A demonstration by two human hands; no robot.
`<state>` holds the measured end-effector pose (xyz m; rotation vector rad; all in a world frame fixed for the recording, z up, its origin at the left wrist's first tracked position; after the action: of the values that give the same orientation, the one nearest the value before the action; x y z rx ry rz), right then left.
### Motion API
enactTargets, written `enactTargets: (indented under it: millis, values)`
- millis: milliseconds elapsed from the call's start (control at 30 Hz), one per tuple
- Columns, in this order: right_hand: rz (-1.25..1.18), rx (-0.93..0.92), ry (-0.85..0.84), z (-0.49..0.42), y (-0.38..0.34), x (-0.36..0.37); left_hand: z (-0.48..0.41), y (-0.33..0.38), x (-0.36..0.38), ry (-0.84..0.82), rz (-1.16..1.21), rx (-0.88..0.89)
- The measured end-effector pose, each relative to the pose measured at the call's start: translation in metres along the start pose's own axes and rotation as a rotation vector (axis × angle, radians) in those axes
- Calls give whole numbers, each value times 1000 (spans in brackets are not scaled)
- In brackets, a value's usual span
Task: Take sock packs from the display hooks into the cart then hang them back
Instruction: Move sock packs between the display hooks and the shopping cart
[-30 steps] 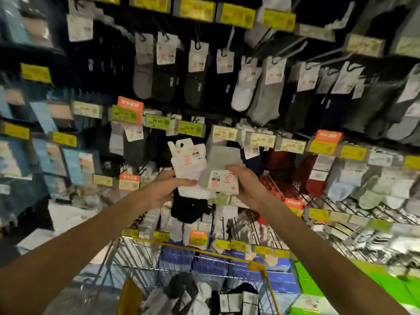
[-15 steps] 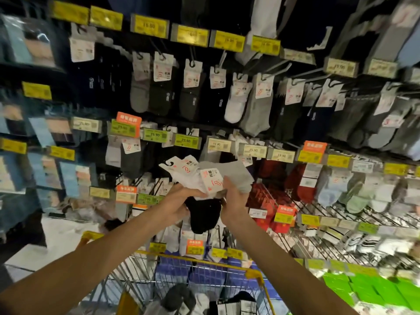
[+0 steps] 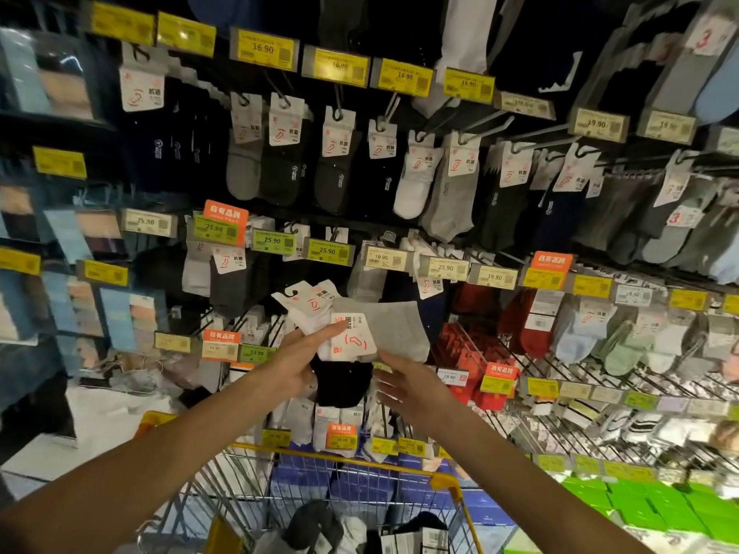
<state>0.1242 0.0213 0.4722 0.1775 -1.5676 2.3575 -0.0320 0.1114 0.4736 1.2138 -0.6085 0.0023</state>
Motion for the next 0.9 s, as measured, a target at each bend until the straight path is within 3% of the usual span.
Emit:
enactTargets:
  millis: [67, 133, 200, 267, 300, 367, 400, 500, 700, 833, 900]
  values:
    - [124, 38, -97, 12, -5, -2, 1, 4, -2, -42, 13, 17]
    - [415, -70, -43, 23, -27, -7, 1, 9, -4, -61, -5, 40]
    - [705, -443, 124, 29, -67, -8, -1, 12, -7, -62, -56, 51]
    - [1020, -780, 181, 30, -102, 6, -3, 12, -5, -70, -98, 35]
    - [1240, -818, 132, 24, -111, 19, -3, 12, -3, -74, -95, 25]
    - [1559, -635, -35, -3, -109, 33, -2, 11, 3, -95, -77, 17]
    - [1596, -536, -115, -11, -105, 38, -2, 10, 5, -104, -77, 7]
    - [1398, -427, -263, -23, -96, 41, 0, 7, 7, -136, -88, -49]
    - [1064, -469, -321, -21, -63, 35, -5, -2, -5, -193, -33, -242]
    - [860, -518, -218, -24, -56, 25, -11, -9, -16, -108, -19, -193]
    - [639, -513, -94, -23, -57, 9, -17, -14, -26, -39, 4, -164]
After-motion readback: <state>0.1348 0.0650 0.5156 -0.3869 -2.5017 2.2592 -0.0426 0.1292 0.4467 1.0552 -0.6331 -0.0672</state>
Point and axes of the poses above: each hand's wrist, its own z-axis away from the middle knuckle, its own x-axis out of the palm, y = z × x, the point moved 5 cm from there along -z, towards the middle knuckle, and after that the axes turned 6 degrees about -y, right-handed, at the moved point
